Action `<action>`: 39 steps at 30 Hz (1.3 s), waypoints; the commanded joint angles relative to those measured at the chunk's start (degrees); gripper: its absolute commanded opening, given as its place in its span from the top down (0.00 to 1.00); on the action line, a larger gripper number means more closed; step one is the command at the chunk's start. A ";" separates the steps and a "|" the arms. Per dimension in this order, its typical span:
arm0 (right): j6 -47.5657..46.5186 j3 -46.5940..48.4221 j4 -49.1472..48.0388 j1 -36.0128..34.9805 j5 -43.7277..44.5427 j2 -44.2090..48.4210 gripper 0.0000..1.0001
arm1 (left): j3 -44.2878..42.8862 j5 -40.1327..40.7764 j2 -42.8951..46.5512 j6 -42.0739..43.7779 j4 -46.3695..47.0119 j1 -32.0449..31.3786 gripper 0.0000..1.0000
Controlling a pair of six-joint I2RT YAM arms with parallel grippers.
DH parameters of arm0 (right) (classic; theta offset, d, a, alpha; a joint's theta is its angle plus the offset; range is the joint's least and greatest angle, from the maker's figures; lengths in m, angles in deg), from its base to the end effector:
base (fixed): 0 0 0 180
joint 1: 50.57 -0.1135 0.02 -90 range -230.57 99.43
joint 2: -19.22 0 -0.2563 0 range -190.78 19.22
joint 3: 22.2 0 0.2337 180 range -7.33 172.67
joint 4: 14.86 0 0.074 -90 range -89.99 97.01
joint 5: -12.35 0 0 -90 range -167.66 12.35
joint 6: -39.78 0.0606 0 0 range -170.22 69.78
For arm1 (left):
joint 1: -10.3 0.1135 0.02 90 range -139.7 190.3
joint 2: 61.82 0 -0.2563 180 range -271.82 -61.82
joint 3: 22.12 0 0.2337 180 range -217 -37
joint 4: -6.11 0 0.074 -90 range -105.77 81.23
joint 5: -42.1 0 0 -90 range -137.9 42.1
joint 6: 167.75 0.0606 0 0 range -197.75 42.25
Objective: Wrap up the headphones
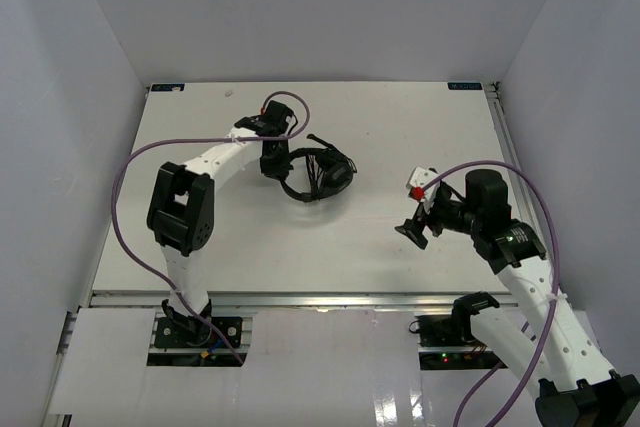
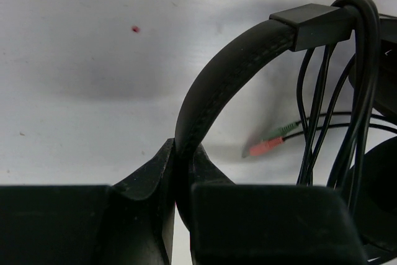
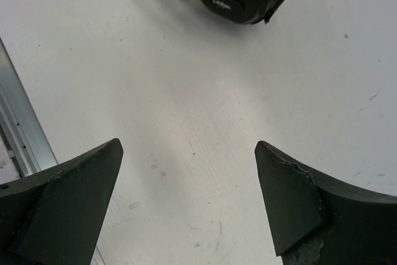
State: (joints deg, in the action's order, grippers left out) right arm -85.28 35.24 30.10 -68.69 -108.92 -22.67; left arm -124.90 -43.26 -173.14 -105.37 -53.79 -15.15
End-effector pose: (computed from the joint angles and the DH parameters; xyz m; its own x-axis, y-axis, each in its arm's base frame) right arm 0.1460 0.0809 0.2855 0.0175 -0.5109 -0.8595 -0.8375 0.4621 -0.2918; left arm 0.3576 -0.1647 0.1926 -0.9302 -0.0691 -0.3605 -0.0336 0.9940 -0.1037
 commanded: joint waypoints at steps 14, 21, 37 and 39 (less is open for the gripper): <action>3.44 -7.38 -1.93 4.70 -1.91 7.76 0.05 | 2.15 -0.45 1.78 1.25 8.84 3.47 0.11; 3.90 -3.84 1.45 7.08 1.79 8.47 0.09 | 16.52 -7.44 23.82 3.67 13.88 3.38 0.04; 26.10 -7.39 -5.37 17.13 18.13 12.31 0.10 | 54.86 -25.86 91.10 9.18 23.61 3.35 0.02; 26.07 -7.55 -5.53 17.42 18.91 12.58 0.10 | 55.55 -25.92 93.00 8.90 24.13 3.30 0.02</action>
State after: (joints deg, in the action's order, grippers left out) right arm -63.26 28.29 28.15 -52.10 -93.72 -10.94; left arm -71.36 -66.64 -82.58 -97.26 -30.67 -11.83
